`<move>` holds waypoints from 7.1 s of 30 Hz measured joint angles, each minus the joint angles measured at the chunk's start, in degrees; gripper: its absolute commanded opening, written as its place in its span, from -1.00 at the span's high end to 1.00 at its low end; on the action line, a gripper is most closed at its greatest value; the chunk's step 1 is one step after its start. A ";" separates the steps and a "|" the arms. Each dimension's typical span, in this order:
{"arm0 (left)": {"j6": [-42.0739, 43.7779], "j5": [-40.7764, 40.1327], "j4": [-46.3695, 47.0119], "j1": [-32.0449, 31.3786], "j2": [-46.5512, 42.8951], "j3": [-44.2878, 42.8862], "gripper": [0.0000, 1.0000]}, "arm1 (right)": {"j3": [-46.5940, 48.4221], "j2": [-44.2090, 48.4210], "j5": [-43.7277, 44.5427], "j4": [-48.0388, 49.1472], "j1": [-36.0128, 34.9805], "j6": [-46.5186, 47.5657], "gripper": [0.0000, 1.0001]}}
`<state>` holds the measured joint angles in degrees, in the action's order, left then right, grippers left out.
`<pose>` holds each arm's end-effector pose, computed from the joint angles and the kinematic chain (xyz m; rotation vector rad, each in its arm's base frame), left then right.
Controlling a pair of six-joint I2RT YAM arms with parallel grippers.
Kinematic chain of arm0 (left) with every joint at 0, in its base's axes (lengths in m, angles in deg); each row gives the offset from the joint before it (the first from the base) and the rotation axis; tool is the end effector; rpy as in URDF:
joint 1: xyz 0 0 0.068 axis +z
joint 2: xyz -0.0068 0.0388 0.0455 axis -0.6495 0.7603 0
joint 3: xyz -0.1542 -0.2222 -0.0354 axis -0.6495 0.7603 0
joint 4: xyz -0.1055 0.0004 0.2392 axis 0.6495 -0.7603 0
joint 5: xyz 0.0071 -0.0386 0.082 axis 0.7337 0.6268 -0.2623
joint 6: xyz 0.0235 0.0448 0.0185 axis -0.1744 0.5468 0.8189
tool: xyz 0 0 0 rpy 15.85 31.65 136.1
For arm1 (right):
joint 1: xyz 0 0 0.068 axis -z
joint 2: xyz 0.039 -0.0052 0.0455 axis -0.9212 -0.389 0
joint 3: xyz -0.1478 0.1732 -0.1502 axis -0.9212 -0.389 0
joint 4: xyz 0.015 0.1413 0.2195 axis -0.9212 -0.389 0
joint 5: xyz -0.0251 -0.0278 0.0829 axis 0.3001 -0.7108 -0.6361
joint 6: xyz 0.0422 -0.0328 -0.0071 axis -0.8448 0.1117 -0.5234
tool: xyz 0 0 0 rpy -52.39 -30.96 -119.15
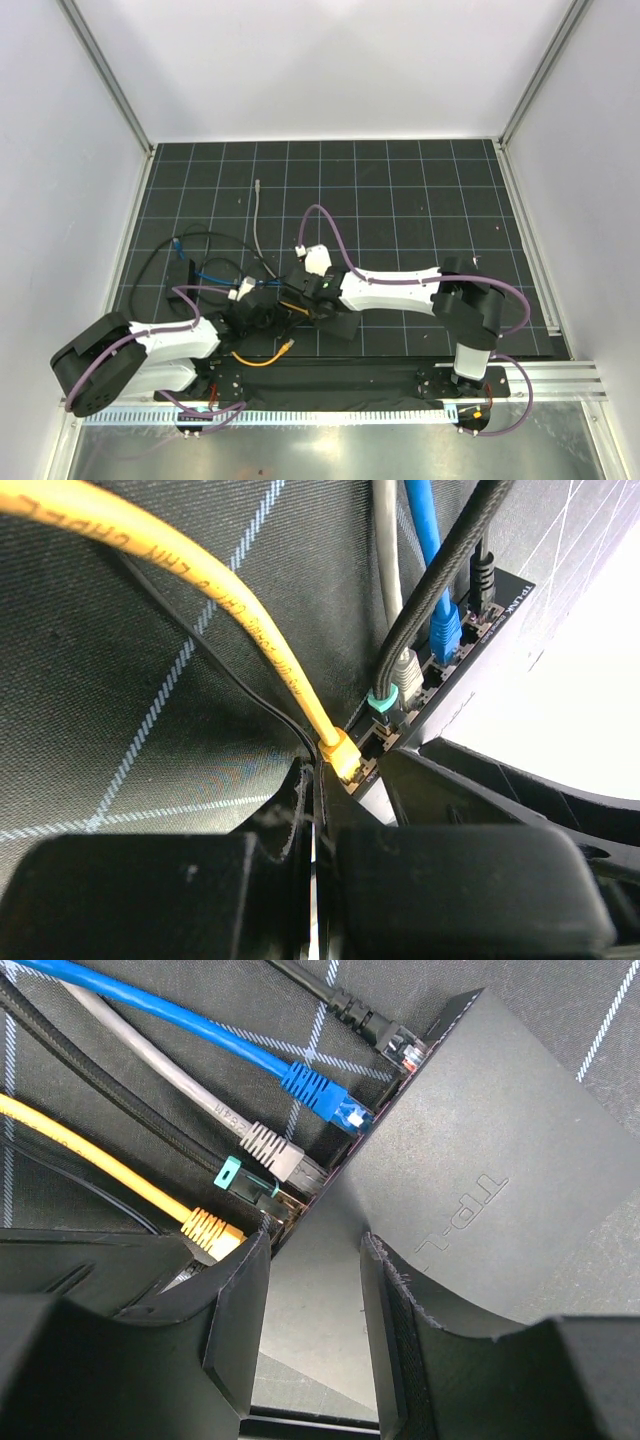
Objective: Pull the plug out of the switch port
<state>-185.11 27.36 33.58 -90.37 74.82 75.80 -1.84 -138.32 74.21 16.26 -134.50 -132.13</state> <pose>0.1217 -0.1399 0.1139 -1.1241 2.3795 -1.0917 0.1489 0.3155 0.1798 -0.3768 2.5679 -0.0202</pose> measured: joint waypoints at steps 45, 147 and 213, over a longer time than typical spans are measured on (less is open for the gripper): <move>1.49 -1.77 -5.77 1.88 -1.66 -1.55 1.00 | -4.28 1.77 1.92 8.76 -3.21 5.84 -0.28; 27.69 -22.73 -53.44 2.64 -32.89 -23.45 1.00 | -5.20 0.15 2.36 10.21 -5.84 9.29 -0.20; 19.69 -13.84 -73.29 46.99 -12.26 -17.94 0.35 | -13.09 8.85 -20.94 22.71 -2.56 11.52 -0.22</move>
<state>-165.42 13.52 -39.70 -43.38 62.56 57.85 -14.94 -129.46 53.27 38.97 -137.06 -120.61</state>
